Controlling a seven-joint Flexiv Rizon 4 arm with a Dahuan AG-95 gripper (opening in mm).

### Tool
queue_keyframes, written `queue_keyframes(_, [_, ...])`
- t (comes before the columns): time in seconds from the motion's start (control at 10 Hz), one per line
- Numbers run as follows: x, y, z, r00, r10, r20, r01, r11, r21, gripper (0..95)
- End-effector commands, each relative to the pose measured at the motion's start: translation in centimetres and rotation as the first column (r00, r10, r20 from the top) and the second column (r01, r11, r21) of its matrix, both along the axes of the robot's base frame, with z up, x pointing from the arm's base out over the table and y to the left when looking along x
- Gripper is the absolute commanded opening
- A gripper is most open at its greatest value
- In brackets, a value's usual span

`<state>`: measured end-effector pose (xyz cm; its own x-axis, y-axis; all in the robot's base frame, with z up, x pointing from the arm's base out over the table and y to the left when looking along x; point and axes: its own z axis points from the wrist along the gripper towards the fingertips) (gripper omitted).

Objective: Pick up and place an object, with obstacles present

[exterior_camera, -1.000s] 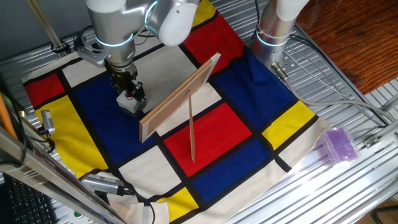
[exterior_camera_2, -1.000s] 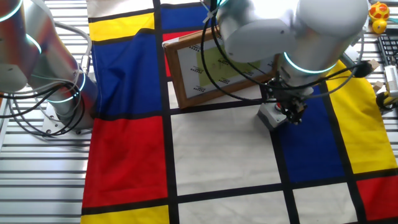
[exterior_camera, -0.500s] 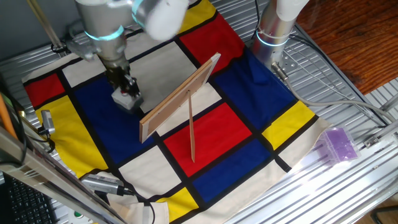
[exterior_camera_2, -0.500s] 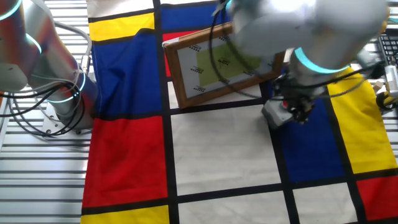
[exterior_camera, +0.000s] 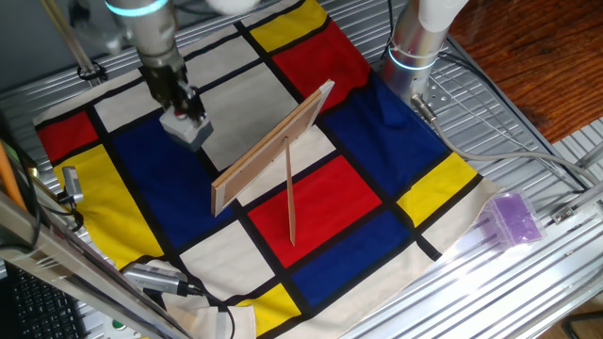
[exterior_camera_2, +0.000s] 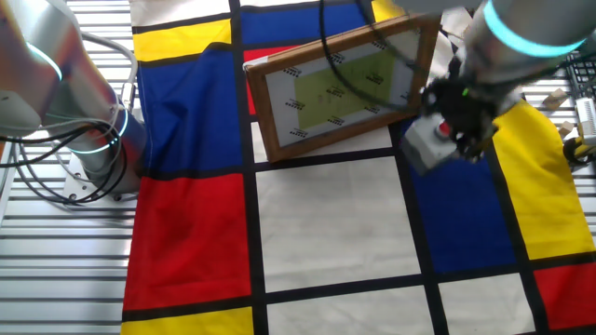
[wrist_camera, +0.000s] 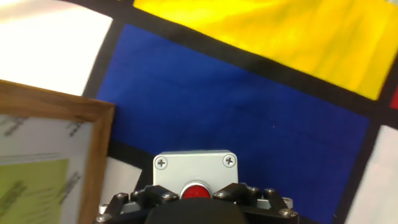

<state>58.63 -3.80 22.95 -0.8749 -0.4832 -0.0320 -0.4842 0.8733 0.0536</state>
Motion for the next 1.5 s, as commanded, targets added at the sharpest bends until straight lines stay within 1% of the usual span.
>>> queue_keyframes(0.1, [-2.1,2.1,5.4,0.999,-0.041,-0.014,0.041,0.999,-0.018,0.0])
queue_keyframes(0.2, [-3.0,3.3,6.8,0.998,-0.058,-0.015,0.057,0.998,-0.02,0.0])
queue_keyframes(0.4, [-4.1,4.5,8.1,0.997,-0.069,-0.025,0.068,0.997,-0.025,0.0])
queue_keyframes(0.5, [-4.8,5.6,9.2,0.996,-0.084,-0.026,0.083,0.996,-0.025,0.0])
queue_keyframes(0.6, [-5.0,6.4,9.8,0.995,-0.093,-0.029,0.092,0.995,-0.027,0.0])
queue_keyframes(0.7, [-5.1,7.3,10.6,0.994,-0.106,-0.037,0.104,0.994,-0.035,0.0])
queue_keyframes(0.8, [-5.0,7.9,11.1,0.993,-0.11,-0.042,0.108,0.993,-0.04,0.0])
queue_keyframes(1.0, [-4.6,8.3,11.4,0.991,-0.12,-0.054,0.118,0.992,-0.046,0.0])
queue_keyframes(1.2, [-4.6,8.3,11.4,0.991,-0.125,-0.056,0.122,0.991,-0.052,0.0])
queue_keyframes(1.5, [-4.6,8.3,11.4,0.99,-0.129,-0.054,0.127,0.991,-0.051,0.0])
